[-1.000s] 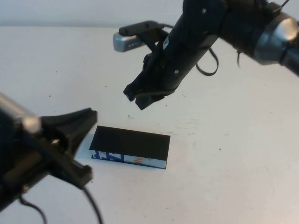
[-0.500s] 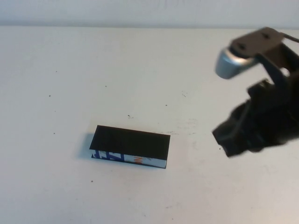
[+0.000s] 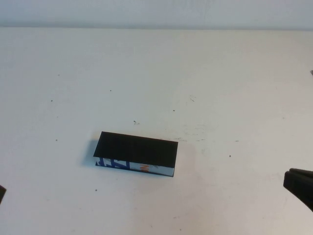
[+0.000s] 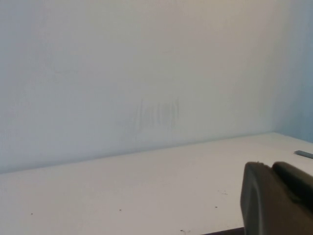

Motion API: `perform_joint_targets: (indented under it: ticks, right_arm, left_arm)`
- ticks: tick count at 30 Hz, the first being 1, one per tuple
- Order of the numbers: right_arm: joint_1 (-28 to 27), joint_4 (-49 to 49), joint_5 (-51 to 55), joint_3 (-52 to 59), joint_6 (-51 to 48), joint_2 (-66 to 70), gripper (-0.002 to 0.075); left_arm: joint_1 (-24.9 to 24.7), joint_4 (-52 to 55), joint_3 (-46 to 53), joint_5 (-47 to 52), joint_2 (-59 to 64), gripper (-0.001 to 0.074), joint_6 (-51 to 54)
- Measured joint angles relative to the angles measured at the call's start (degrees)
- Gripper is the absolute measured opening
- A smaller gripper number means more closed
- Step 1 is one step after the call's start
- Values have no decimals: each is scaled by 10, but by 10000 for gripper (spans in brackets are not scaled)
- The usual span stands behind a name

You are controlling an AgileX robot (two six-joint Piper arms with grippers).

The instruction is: Return glasses to glasses case

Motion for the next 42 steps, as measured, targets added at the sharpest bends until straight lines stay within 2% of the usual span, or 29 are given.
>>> perform_joint_targets:
  ticks: [5,18,23,26,28,34,38,42]
  right_arm:
    - [0,15,-92,79,0,-23,-11]
    - [0,-8,-25,154,-1,-23,-11]
    - [-5,-47,-99,164,-2,-32,-11]
    - [-65,-53,-188,196,-2,-50,-11]
    - [-133,-47,-223,228,-2,-75,-11]
    - [-300,-34,-225,304,-2,-216,-11]
    - [-349,-21,-190,322,-2,-299,-11]
    - [-355,-13,-138,323,-11,-317,-11]
  left_arm:
    - [0,-2,0,1,0,-1,7]
    - [0,-3,0,5,0,-1,9]
    - [0,-3,0,5,0,-1,9]
    - [0,-3,0,5,0,-1,9]
    - [0,-3,0,5,0,-1,9]
    - [0,-3,0,5,0,-1,9]
    - [0,-3,0,5,0,-1,9]
    - [0,-3,0,5,0,-1,9]
